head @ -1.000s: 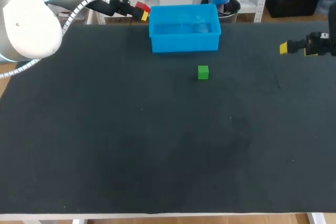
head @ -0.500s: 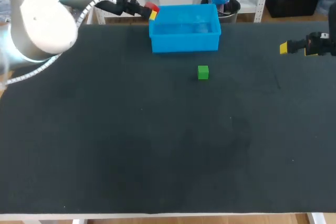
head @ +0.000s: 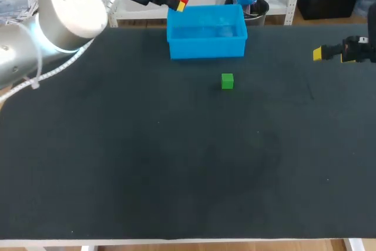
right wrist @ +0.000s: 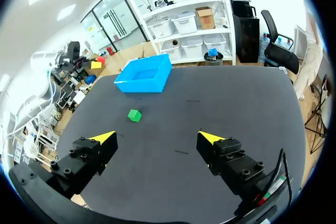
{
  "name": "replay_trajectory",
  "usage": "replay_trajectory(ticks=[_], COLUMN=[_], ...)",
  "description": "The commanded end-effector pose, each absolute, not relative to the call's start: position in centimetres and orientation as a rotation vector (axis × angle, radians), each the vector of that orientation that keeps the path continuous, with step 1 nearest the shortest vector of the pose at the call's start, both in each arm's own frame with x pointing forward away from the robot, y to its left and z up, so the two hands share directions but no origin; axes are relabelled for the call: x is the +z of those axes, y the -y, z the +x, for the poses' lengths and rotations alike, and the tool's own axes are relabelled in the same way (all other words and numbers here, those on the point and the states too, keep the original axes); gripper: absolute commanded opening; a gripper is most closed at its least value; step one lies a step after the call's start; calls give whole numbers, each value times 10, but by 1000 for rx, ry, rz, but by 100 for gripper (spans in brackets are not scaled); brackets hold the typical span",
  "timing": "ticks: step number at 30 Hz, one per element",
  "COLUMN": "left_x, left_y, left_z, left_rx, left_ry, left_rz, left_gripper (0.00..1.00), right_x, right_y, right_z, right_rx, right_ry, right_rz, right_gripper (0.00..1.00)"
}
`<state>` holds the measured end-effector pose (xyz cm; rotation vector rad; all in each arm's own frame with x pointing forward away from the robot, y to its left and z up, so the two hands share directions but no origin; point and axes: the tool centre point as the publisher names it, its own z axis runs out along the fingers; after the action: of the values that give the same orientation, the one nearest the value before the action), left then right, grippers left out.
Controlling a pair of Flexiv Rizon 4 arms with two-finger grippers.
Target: Use the left arm to pick the red cube and place it into the blue plastic box first, then use the right arm to grasp the green cube and put it into the same blue plastic box after the first action is fully finished.
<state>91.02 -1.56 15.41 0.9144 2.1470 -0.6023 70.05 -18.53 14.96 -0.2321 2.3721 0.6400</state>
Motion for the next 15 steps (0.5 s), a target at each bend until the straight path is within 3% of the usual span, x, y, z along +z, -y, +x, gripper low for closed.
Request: replay_trajectory(ticks=[1,15], left_x=[143,116], left_y=[29,44], left_z=[940,967], left_rx=[-609,-612], left_ry=[-2170,-2201], left_rz=[934,917], left_gripper=[0,0], right_x=[149,149], right_y=[185,185], right_z=[701,701], right_rx=[640,640], right_ry=[-2372,-2372], right_rz=[-233,-233], right_gripper=[100,100])
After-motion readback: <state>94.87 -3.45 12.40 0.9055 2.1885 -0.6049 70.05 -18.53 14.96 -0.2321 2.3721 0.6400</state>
